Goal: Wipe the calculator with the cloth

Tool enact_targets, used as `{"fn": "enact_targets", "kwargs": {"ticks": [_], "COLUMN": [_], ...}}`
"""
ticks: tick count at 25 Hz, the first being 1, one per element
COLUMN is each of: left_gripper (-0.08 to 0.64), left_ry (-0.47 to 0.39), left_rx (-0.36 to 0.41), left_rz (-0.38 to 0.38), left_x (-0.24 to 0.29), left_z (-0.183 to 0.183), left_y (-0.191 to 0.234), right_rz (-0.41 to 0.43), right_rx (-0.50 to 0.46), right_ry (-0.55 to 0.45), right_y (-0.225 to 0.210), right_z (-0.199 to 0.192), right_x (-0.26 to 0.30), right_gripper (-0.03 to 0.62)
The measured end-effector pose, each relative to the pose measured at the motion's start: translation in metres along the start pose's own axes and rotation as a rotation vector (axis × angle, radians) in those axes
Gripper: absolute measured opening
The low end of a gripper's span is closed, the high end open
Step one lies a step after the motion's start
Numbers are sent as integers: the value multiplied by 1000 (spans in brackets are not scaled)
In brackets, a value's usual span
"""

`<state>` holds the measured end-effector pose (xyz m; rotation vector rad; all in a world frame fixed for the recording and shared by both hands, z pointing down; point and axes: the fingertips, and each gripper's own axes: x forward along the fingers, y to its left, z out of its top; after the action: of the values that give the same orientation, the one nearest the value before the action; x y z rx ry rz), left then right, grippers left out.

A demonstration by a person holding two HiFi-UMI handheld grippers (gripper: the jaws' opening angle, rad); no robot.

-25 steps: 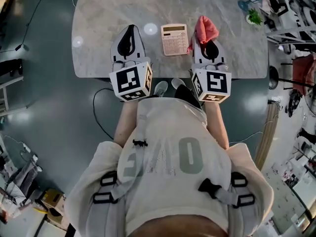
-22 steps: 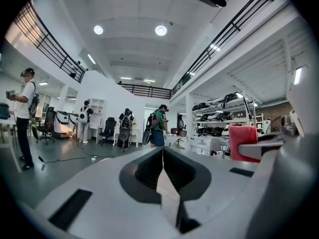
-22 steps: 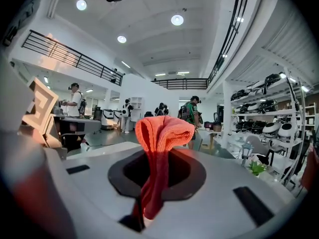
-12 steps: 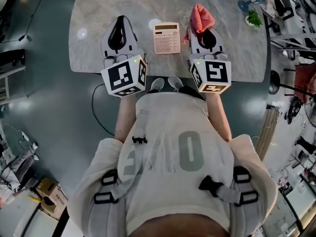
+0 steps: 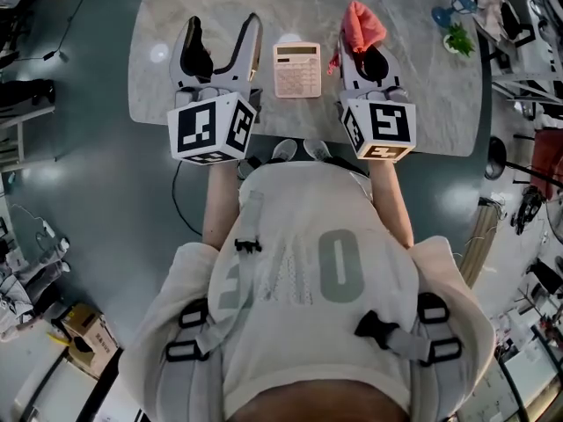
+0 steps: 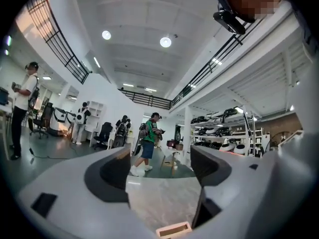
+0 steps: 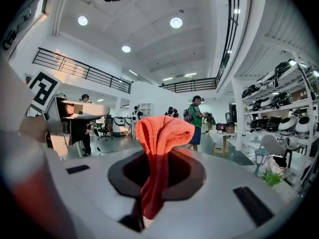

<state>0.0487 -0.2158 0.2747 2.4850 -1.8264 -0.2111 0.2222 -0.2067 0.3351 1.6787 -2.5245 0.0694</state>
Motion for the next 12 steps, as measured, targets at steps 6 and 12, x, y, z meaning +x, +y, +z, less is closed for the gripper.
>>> {"fn": "enact_targets", "kwargs": {"ticks": [6, 12], "left_gripper": [383, 383], "left_ry": [101, 304], "left_rx": [53, 34], "left_rz": [31, 52], "left_x": [7, 6], "left_z": [-24, -88], "left_y": [8, 24], "right_rz": [1, -2], "right_rx": [17, 31], "right_ry": [11, 45], "right_y": [1, 2], "right_z": [-6, -18], "right_x": [-2, -4], "right_gripper": [49, 49]}}
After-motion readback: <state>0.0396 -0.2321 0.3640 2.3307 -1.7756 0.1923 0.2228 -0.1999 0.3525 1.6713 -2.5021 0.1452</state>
